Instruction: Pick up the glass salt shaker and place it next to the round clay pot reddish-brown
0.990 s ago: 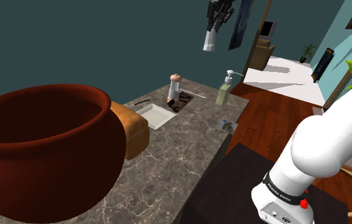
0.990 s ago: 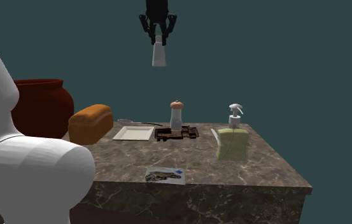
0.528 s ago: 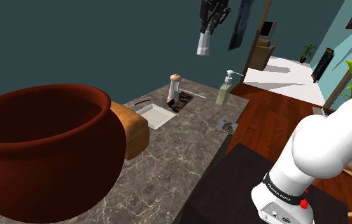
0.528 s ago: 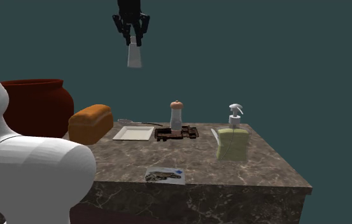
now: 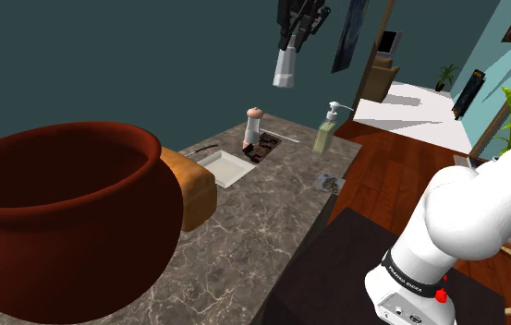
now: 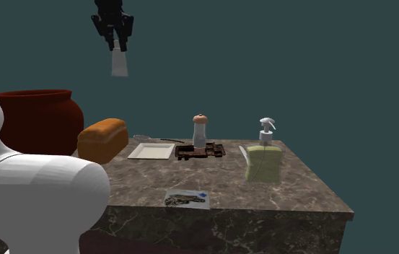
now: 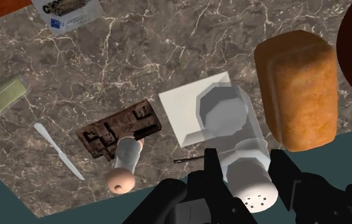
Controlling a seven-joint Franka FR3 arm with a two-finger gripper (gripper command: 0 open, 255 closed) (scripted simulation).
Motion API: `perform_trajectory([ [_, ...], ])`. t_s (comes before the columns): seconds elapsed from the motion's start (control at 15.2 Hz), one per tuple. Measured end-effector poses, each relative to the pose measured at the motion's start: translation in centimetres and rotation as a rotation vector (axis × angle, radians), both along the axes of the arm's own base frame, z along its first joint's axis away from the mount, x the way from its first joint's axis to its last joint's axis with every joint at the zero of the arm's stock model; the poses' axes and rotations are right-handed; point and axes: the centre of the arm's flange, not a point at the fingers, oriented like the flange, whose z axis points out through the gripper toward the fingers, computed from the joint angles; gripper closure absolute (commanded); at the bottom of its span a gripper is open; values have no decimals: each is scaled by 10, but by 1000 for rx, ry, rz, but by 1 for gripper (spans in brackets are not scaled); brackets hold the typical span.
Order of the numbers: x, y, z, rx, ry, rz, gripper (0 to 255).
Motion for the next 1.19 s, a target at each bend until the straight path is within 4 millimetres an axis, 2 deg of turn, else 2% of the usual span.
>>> perform_trajectory([
  [0.46,-33,87,4,-1,-1,1,255],
  [0.59,-43,112,-2,-1,-1,0,255],
  [1.19,-83,220,-1,-1,0,0,255],
])
